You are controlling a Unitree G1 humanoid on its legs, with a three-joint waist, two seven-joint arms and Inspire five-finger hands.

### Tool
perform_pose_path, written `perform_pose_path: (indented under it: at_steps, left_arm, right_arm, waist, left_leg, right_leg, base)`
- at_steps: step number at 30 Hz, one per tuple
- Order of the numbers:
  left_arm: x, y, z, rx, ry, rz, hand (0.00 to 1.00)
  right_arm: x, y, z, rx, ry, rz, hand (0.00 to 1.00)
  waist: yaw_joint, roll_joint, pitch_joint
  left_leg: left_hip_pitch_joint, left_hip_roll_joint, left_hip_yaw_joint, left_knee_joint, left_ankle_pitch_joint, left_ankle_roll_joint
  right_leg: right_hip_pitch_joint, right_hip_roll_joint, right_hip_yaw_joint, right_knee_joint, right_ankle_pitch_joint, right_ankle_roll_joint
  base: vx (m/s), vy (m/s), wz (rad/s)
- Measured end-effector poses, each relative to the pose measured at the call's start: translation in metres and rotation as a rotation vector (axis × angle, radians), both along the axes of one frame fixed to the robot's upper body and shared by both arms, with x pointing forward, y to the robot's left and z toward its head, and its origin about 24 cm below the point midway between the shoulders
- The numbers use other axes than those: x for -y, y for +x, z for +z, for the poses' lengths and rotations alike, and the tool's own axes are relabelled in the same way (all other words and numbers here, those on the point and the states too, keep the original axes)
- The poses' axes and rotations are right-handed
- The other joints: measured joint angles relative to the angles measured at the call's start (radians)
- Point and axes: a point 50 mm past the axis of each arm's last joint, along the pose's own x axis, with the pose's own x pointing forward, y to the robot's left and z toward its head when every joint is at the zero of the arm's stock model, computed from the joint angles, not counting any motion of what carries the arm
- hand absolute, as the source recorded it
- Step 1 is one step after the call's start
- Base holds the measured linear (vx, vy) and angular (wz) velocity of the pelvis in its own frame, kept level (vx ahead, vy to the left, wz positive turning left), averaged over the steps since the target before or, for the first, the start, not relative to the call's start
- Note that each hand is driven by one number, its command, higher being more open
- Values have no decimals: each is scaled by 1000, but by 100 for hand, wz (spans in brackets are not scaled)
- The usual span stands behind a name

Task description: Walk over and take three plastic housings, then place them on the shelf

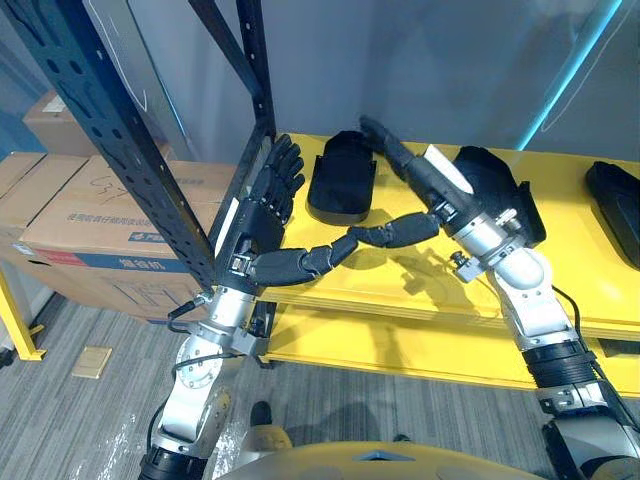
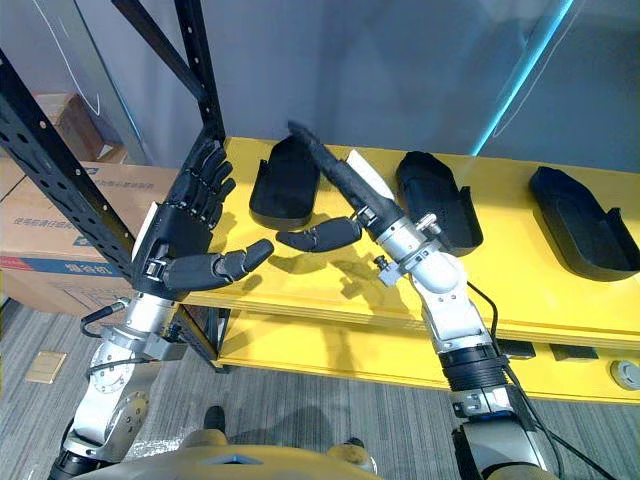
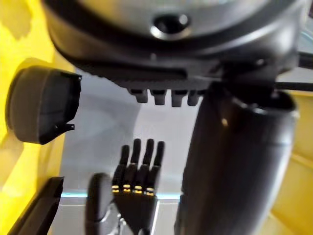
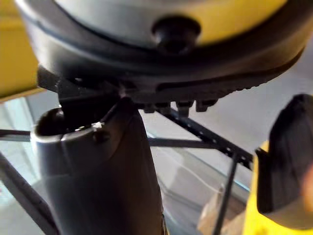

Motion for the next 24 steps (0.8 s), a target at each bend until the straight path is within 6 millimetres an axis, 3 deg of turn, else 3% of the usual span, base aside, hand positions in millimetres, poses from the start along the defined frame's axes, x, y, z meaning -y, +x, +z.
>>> perform_pose_path:
  at_steps: [10, 16, 24]
  left_arm:
    - [4, -1, -1, -6, -2, -20, 100]
    - [6, 0, -9, -41, -4, -31, 100]
    - [20, -4, -12, -57, -16, -119, 100]
  right_arm:
    - [1, 8, -5, -56, -4, -28, 100]
    - [5, 26, -18, -153, -207, -88, 100]
    - [8, 36, -35, -293, -319, -62, 100]
  waist:
    - [1, 0, 0]
    - [3, 3, 0]
    - [4, 13, 10]
  left_leg:
    - [-4, 0, -3, 0, 0, 0]
    - [-26, 0, -11, 0, 5, 1]
    - [-30, 3, -25, 0, 14, -1]
  right_leg:
    - [-2, 0, -2, 0, 0, 0]
    - [-21, 0, -6, 4, -1, 0]
    - [-31, 0, -7, 34, -3, -8]
  base:
    - [0, 0, 0]
    - [1, 0, 2]
    - [-5, -3, 2]
